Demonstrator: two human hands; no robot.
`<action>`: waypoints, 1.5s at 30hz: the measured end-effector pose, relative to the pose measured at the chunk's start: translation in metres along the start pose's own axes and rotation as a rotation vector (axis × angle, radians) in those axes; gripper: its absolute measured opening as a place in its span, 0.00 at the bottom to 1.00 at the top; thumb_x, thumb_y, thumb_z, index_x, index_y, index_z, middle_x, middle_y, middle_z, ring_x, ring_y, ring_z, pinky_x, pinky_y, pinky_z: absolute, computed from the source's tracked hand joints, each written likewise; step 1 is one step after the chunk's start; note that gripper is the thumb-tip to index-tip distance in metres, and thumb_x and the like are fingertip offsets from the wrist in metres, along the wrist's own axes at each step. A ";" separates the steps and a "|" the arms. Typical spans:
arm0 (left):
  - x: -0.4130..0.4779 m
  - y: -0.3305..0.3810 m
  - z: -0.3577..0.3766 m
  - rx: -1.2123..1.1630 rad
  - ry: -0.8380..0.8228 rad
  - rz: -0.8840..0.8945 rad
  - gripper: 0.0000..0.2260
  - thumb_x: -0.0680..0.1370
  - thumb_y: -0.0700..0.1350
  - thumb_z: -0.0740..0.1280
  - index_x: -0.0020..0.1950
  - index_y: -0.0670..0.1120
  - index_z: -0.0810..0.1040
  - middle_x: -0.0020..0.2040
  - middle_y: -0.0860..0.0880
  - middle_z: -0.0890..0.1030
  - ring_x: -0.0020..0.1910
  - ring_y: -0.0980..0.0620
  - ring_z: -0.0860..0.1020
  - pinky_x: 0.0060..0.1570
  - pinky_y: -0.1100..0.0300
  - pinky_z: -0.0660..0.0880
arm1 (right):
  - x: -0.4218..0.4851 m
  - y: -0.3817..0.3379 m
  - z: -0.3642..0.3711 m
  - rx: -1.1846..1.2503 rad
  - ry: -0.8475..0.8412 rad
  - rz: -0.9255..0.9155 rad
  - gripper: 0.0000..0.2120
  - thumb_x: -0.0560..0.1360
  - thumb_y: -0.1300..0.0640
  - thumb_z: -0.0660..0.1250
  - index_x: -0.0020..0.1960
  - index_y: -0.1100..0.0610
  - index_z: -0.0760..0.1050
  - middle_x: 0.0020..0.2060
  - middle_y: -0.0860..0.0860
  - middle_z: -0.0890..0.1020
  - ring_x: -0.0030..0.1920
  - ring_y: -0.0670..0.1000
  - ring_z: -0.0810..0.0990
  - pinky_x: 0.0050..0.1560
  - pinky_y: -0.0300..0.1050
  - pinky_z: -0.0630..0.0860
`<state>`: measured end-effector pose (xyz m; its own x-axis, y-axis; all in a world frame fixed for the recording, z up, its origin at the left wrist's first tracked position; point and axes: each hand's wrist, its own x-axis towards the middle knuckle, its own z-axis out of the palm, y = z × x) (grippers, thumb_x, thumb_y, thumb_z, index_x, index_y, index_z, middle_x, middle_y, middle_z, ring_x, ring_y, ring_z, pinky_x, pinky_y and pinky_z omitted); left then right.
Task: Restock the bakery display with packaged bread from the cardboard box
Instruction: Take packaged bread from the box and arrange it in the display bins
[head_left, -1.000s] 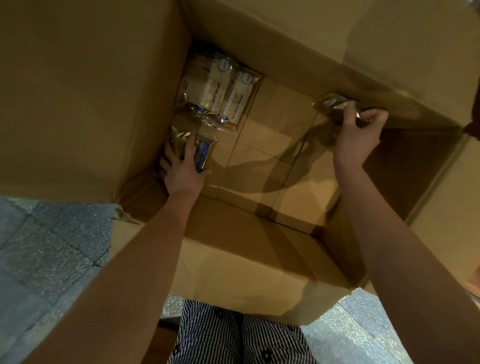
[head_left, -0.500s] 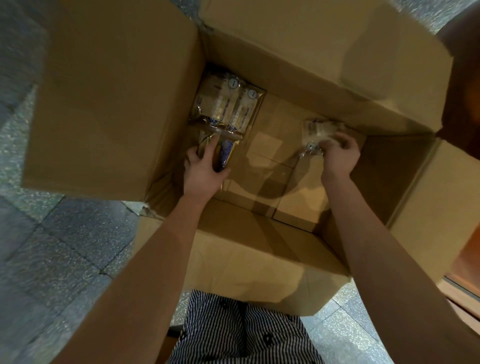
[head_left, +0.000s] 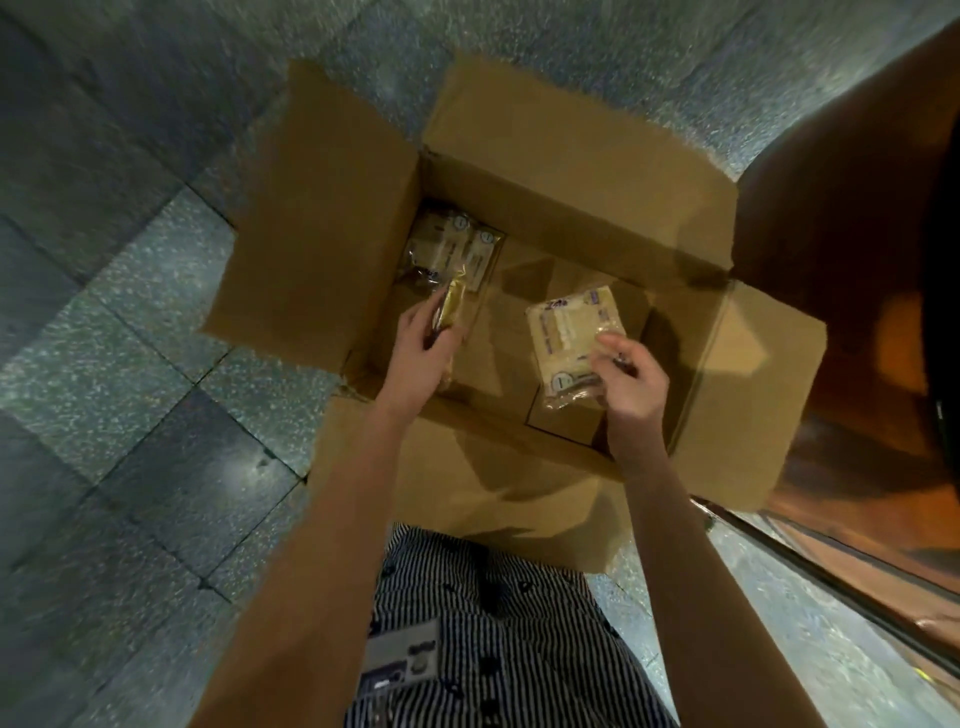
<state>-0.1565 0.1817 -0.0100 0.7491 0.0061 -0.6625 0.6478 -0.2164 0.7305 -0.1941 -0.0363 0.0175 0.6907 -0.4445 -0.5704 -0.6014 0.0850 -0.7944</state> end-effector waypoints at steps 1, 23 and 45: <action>-0.009 0.005 0.000 -0.012 0.017 0.014 0.24 0.82 0.48 0.62 0.77 0.58 0.61 0.72 0.51 0.63 0.64 0.54 0.70 0.54 0.65 0.71 | -0.008 -0.008 0.000 0.018 0.004 0.002 0.11 0.76 0.68 0.68 0.49 0.52 0.79 0.55 0.55 0.80 0.55 0.58 0.82 0.56 0.60 0.79; -0.288 -0.035 0.076 -0.593 0.729 0.313 0.20 0.79 0.37 0.66 0.68 0.53 0.74 0.61 0.53 0.78 0.50 0.55 0.81 0.48 0.60 0.80 | -0.136 -0.059 -0.082 -0.173 -0.692 -0.405 0.09 0.77 0.64 0.67 0.50 0.50 0.80 0.50 0.42 0.81 0.58 0.54 0.80 0.55 0.48 0.79; -0.641 -0.266 0.205 -0.642 1.732 0.011 0.19 0.78 0.34 0.64 0.68 0.49 0.73 0.64 0.53 0.75 0.65 0.53 0.73 0.67 0.48 0.71 | -0.413 0.112 -0.134 -0.609 -1.596 -0.669 0.15 0.74 0.63 0.71 0.58 0.52 0.80 0.51 0.44 0.82 0.52 0.46 0.80 0.57 0.45 0.77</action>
<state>-0.8372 0.0350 0.1866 -0.2287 0.9710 -0.0694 0.2788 0.1337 0.9510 -0.6003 0.0374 0.1919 0.3075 0.9400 -0.1475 0.1093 -0.1889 -0.9759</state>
